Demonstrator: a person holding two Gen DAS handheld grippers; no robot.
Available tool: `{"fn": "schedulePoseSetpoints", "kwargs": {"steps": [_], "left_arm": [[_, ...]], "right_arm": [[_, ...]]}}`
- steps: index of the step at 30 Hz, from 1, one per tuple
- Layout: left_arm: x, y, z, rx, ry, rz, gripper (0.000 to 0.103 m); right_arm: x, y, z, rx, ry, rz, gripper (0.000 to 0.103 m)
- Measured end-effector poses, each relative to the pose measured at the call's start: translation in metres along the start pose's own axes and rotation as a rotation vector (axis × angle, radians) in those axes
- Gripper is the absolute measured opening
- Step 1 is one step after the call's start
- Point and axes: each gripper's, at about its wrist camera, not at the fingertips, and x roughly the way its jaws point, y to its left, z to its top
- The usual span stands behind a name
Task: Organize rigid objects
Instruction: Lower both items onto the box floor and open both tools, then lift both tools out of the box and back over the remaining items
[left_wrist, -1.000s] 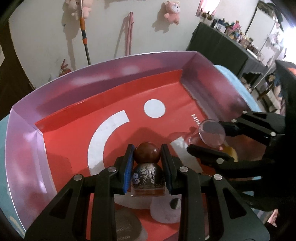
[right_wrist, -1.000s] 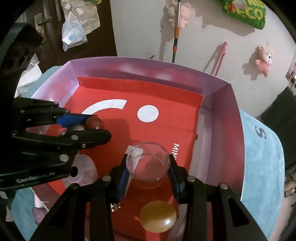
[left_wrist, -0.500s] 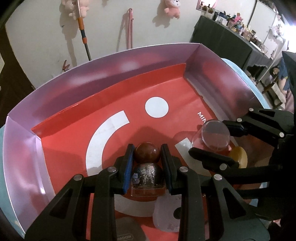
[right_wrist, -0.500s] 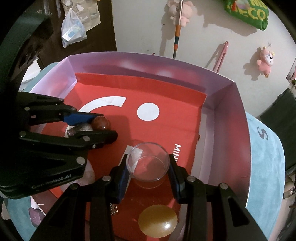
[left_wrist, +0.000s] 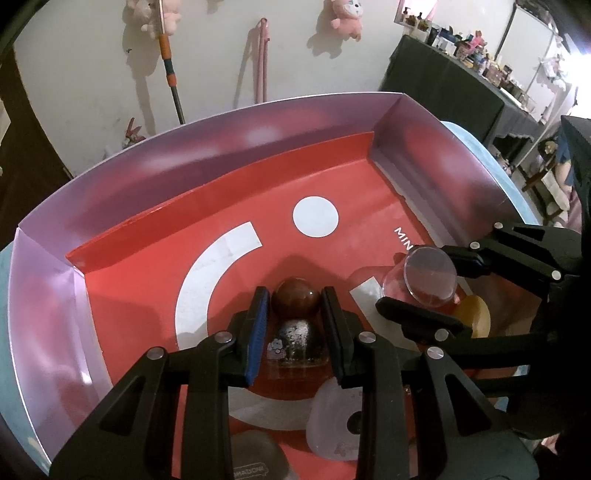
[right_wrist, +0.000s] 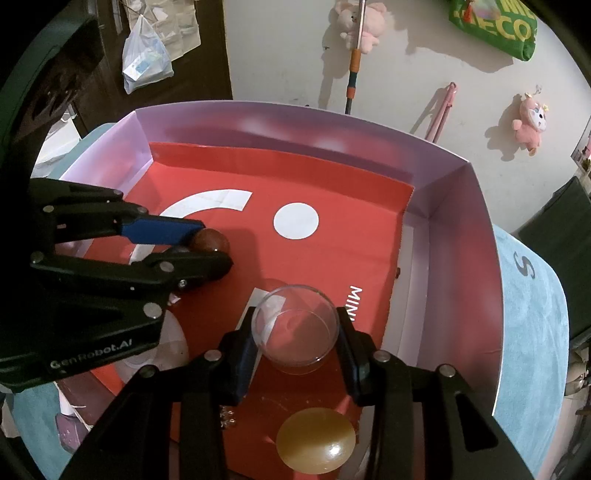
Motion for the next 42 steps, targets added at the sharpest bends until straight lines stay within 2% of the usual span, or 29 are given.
{"fn": "schedulePoseSetpoints", "kwargs": {"steps": [18, 24, 25, 26, 28, 30, 35, 39, 42], "left_arm": [[-0.005, 0.006, 0.002, -0.022, 0.005, -0.029, 0.028], [-0.009, 0.006, 0.001, -0.031, -0.007, -0.037, 0.029], [-0.009, 0.007, 0.001, -0.033, -0.006, -0.036, 0.033], [-0.009, 0.007, 0.001, -0.037, -0.008, -0.036, 0.047], [-0.014, 0.008, 0.001, -0.051, -0.03, -0.042, 0.067], [-0.023, 0.008, -0.001, -0.059, -0.07, -0.049, 0.067], [-0.04, 0.006, -0.005, -0.078, -0.097, -0.047, 0.067], [-0.064, 0.004, -0.011, -0.092, -0.148, -0.052, 0.067], [-0.086, 0.001, -0.018, -0.109, -0.187, -0.061, 0.072]], "right_arm": [[0.0, 0.0, 0.0, 0.0, 0.0, 0.004, 0.043], [0.0, 0.002, 0.0, -0.002, -0.001, 0.013, 0.049], [-0.001, 0.002, 0.0, -0.003, -0.004, 0.012, 0.049], [-0.001, 0.003, -0.001, -0.003, -0.007, 0.01, 0.05], [-0.002, 0.003, -0.001, -0.001, -0.011, 0.012, 0.05], [-0.005, 0.003, -0.002, 0.003, -0.017, 0.013, 0.05], [-0.02, 0.003, -0.005, 0.01, -0.047, 0.007, 0.05], [-0.043, 0.002, -0.01, 0.021, -0.093, 0.006, 0.06], [-0.066, 0.003, -0.016, 0.027, -0.143, 0.002, 0.067]]}}
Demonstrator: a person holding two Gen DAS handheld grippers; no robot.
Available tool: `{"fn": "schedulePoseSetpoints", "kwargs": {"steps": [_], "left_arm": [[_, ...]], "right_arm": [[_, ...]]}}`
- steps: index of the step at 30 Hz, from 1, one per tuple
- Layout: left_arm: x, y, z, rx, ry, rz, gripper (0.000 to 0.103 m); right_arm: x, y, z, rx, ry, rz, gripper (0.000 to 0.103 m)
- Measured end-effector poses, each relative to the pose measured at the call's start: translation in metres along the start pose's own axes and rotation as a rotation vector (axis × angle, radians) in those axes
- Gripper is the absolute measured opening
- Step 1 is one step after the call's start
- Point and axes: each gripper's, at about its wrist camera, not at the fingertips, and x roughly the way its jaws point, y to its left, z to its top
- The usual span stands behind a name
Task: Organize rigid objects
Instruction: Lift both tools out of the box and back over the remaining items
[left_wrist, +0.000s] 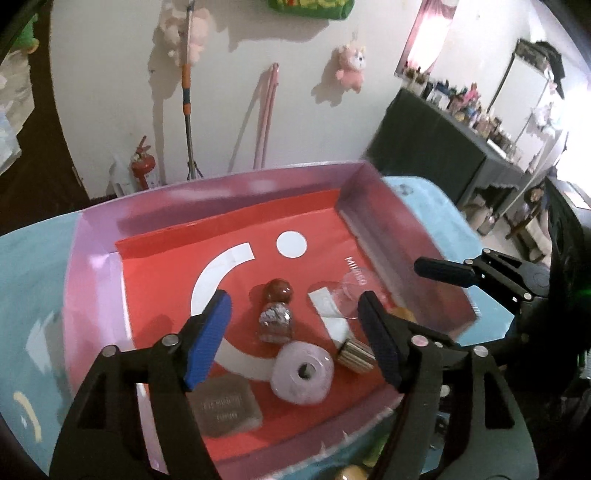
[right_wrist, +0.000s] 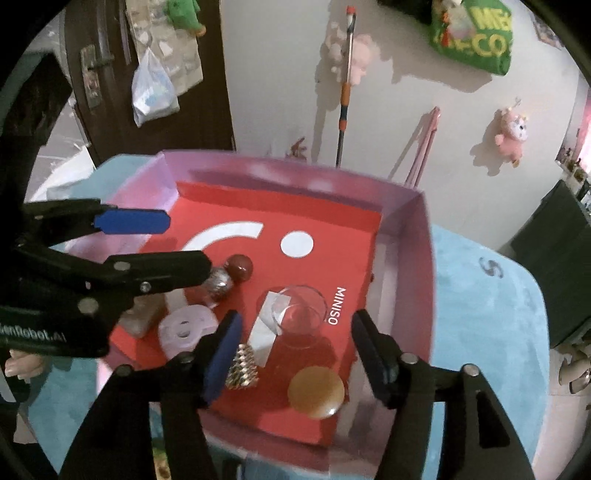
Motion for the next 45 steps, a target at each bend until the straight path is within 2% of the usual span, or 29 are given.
{"fn": "schedulePoseSetpoints", "kwargs": {"steps": [3, 7, 14, 20, 22, 26, 34, 42, 45], "left_arm": [[-0.028, -0.005, -0.008, -0.009, -0.069, 0.007, 0.072], [-0.068, -0.016, -0.022, -0.013, -0.155, -0.007, 0.078], [-0.133, -0.034, -0.054, 0.013, -0.306, 0.013, 0.083], [-0.162, -0.054, -0.08, 0.056, -0.352, 0.016, 0.083], [-0.164, -0.058, -0.089, 0.067, -0.36, 0.026, 0.083], [-0.163, -0.065, -0.115, 0.075, -0.364, 0.041, 0.083], [-0.149, -0.06, -0.17, 0.027, -0.336, 0.05, 0.083], [-0.12, -0.05, -0.204, -0.006, -0.281, 0.13, 0.083], [-0.107, -0.044, -0.209, -0.024, -0.238, 0.127, 0.083]], "right_arm": [[-0.026, 0.001, -0.004, 0.018, -0.045, 0.0, 0.07], [-0.071, 0.007, -0.014, 0.038, -0.125, 0.0, 0.081], [-0.147, 0.025, -0.041, 0.035, -0.24, -0.014, 0.086], [-0.21, 0.039, -0.07, 0.041, -0.337, -0.046, 0.09], [-0.231, 0.044, -0.082, 0.044, -0.369, -0.064, 0.094], [-0.254, 0.051, -0.11, 0.054, -0.404, -0.096, 0.096], [-0.24, 0.057, -0.169, 0.118, -0.409, -0.094, 0.1], [-0.181, 0.057, -0.2, 0.17, -0.388, -0.13, 0.1], [-0.153, 0.054, -0.204, 0.201, -0.347, -0.098, 0.1]]}}
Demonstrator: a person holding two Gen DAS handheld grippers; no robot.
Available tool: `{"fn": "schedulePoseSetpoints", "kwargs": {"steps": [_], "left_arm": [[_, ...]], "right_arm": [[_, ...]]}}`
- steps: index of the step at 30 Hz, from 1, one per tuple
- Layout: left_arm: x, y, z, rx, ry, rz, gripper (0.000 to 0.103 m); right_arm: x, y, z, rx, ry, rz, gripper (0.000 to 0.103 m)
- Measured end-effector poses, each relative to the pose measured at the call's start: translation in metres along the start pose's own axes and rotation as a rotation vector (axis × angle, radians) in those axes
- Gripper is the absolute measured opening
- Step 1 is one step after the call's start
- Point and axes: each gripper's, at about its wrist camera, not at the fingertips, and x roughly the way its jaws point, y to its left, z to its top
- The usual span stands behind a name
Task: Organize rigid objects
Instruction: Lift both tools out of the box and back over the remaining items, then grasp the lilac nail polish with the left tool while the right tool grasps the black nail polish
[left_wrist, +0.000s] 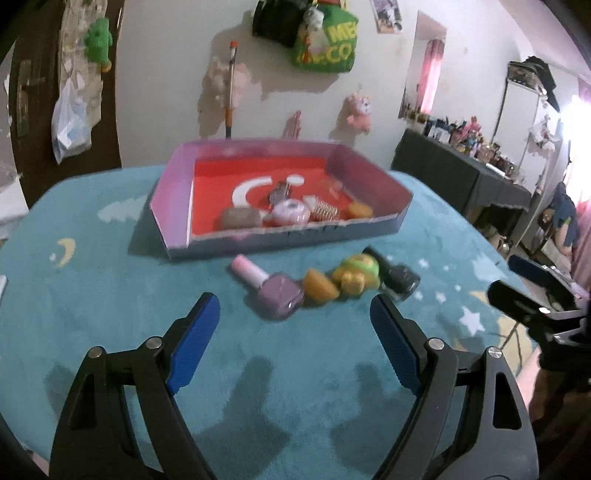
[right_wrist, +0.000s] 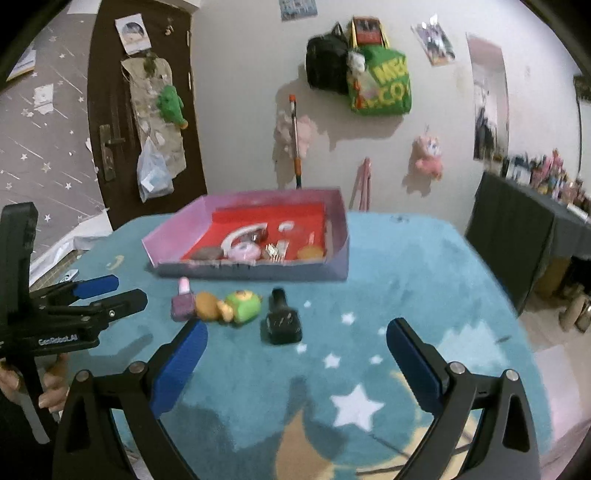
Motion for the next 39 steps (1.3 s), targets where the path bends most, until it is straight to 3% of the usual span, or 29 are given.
{"fn": "schedulePoseSetpoints", "kwargs": {"steps": [8, 21, 39], "left_arm": [[0.025, 0.009, -0.005, -0.026, 0.077, 0.009, 0.083], [0.062, 0.022, 0.008, -0.056, 0.192, 0.043, 0.083], [0.095, 0.024, 0.02, -0.048, 0.275, 0.085, 0.083]], "right_arm": [[0.042, -0.003, -0.011, 0.0, 0.089, -0.028, 0.1], [0.087, -0.003, -0.001, -0.03, 0.213, -0.058, 0.1], [0.123, -0.004, 0.003, -0.038, 0.341, -0.063, 0.1]]}}
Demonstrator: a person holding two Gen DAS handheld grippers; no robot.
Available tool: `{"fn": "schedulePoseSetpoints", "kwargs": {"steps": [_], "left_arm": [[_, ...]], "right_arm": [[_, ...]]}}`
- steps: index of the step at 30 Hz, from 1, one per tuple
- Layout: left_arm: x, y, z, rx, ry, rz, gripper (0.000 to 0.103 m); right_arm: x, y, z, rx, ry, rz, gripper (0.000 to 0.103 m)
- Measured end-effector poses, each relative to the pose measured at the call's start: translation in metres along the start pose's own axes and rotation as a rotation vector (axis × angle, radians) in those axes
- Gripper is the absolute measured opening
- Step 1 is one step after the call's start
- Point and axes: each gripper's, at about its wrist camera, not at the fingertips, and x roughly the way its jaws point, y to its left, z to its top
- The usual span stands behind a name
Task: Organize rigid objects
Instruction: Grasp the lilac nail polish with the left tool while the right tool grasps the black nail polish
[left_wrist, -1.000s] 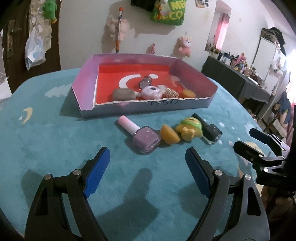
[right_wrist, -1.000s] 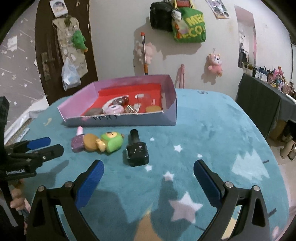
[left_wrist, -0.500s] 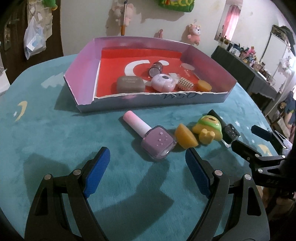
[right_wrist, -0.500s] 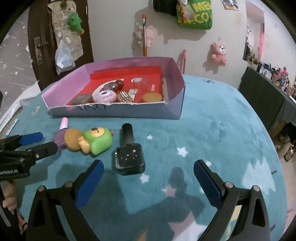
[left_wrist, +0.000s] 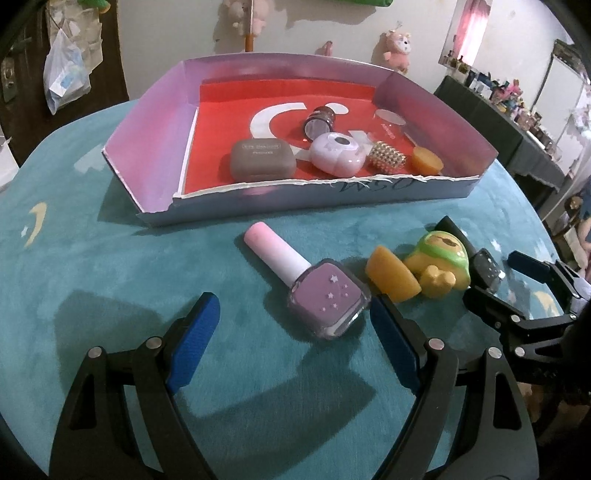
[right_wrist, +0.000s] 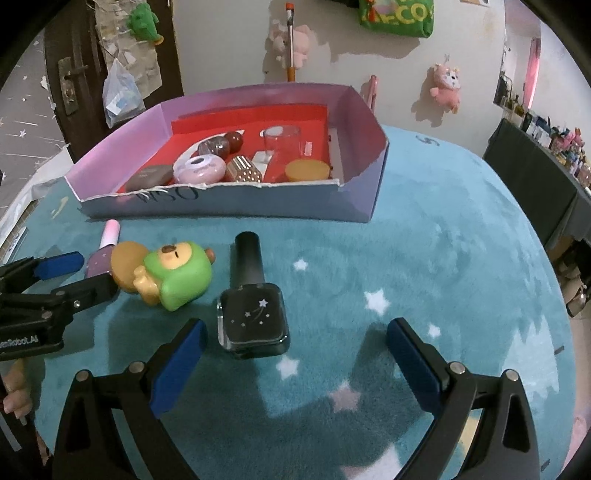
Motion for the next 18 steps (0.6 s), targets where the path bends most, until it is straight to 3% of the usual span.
{"fn": "schedulePoseSetpoints", "kwargs": {"steps": [18], "left_arm": [[-0.011, 0.021, -0.013, -0.016, -0.018, 0.016, 0.084]], "right_arm": [[0.004, 0.003, 0.0, -0.007, 0.022, -0.011, 0.101]]}}
